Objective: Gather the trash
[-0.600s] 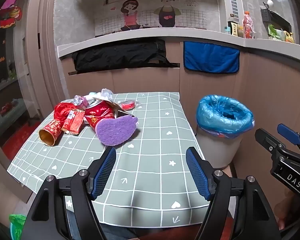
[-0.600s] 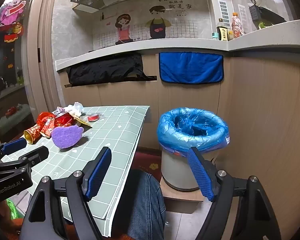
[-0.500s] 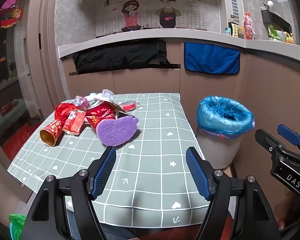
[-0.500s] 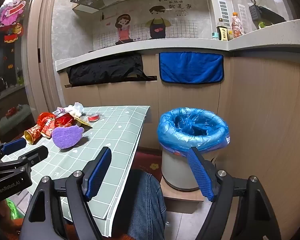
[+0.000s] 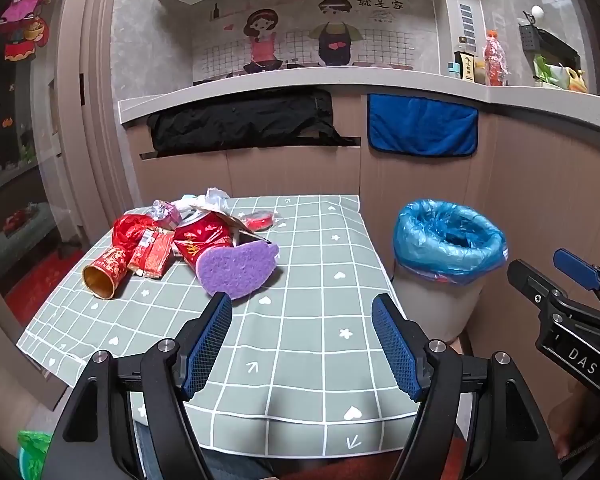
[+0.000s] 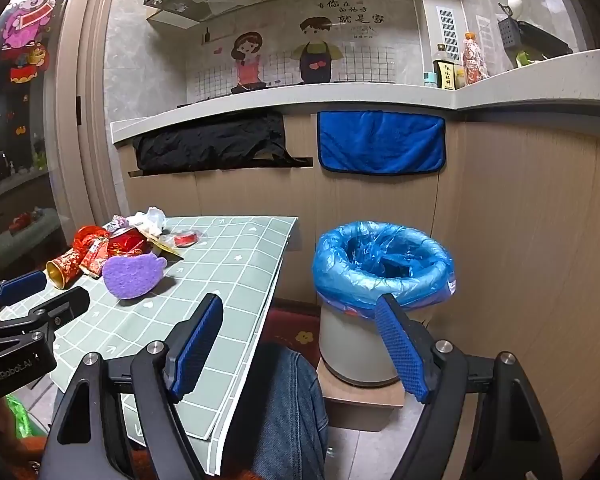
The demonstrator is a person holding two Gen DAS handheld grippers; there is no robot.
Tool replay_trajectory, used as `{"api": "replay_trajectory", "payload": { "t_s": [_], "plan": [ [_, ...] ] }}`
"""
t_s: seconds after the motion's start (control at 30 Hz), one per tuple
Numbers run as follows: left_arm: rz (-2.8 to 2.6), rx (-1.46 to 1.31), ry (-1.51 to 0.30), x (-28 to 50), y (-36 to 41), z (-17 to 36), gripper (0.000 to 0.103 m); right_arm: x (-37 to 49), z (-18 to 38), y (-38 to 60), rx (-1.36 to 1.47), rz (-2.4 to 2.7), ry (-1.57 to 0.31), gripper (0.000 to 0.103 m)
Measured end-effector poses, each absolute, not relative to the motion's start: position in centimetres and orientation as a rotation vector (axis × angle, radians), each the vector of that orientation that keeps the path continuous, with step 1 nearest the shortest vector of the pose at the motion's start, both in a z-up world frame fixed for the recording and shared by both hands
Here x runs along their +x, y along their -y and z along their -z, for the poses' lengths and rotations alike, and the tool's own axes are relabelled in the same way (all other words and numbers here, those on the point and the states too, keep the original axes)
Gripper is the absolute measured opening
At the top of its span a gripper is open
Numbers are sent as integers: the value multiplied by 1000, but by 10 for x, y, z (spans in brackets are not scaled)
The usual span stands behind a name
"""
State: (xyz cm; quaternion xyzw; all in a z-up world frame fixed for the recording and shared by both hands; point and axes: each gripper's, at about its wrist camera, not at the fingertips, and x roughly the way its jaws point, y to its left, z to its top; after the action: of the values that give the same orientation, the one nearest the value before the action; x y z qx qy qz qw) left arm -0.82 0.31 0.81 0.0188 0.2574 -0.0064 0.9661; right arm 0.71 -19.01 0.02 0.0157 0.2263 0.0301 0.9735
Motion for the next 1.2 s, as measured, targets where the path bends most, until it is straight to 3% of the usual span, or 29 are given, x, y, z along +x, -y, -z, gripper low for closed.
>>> {"api": "replay_trajectory", "payload": {
  "t_s": [1.2],
  "plan": [
    [35, 74, -472, -13, 8, -14, 72, 2, -3, 193, 37, -48, -434, 76]
  ]
}}
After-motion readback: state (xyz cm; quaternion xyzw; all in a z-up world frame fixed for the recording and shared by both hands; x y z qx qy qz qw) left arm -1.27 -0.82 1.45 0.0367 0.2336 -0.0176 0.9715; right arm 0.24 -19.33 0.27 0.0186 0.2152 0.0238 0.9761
